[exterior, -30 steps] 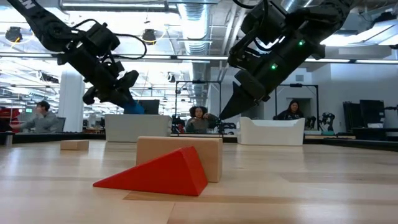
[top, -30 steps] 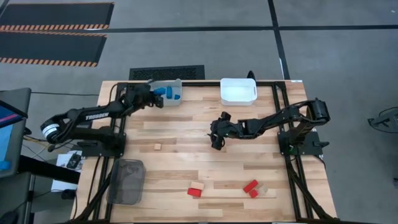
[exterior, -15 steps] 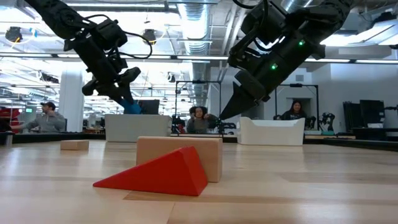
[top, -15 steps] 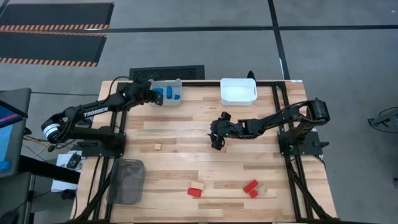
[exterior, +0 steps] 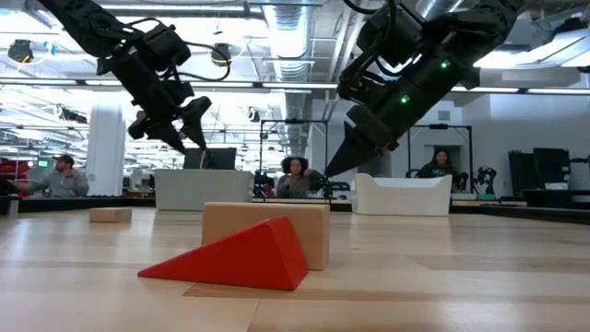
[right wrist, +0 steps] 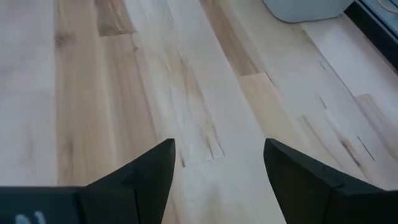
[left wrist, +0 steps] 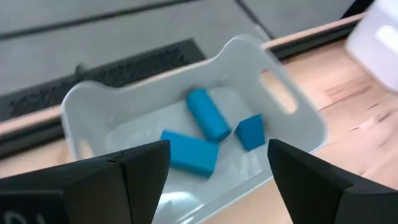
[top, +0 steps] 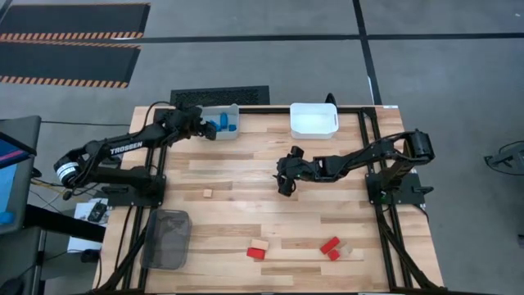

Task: Sort & place blocks by color
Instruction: Put the right brown triangle block into the white bin

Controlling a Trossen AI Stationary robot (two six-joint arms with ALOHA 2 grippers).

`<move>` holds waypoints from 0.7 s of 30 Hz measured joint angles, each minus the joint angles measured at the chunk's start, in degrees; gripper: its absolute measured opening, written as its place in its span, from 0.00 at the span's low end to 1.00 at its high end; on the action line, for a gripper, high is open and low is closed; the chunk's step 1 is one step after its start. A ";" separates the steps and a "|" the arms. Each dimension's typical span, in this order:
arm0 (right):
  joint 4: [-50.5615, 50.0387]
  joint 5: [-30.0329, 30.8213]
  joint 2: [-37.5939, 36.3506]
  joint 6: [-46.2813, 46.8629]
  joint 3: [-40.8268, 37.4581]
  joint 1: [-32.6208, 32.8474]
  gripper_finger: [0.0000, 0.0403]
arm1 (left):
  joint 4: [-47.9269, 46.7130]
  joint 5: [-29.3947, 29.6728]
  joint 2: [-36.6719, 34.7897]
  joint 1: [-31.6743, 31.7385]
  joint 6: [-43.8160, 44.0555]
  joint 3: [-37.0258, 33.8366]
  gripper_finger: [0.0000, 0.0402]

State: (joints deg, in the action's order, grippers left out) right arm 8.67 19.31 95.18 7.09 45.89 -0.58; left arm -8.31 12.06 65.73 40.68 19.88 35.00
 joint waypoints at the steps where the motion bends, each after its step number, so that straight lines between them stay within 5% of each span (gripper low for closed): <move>1: 0.00 0.01 0.00 0.00 0.00 -0.24 0.67 | 1.18 0.55 0.00 -0.79 -0.39 0.00 0.64; 5: 0.23 -0.55 0.00 0.24 -0.01 -0.74 0.67 | 5.11 3.72 -0.02 -5.47 -2.35 0.00 0.63; 11: 10.16 -13.12 -0.01 -0.46 -0.37 -0.05 0.67 | 12.84 14.46 -0.16 -18.00 -4.08 -1.47 0.63; 16: 11.78 -14.76 -0.06 0.13 -2.64 -0.84 0.67 | 24.41 19.79 -2.90 -28.57 -7.31 -5.90 0.63; 21: 13.52 -14.91 -3.10 3.27 -5.85 -1.59 0.67 | 26.36 20.32 -6.42 -36.97 -10.02 -9.51 0.63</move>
State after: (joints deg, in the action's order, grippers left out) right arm 22.18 4.40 92.07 10.36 40.04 -2.18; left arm 18.05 32.38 59.31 3.71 9.86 25.49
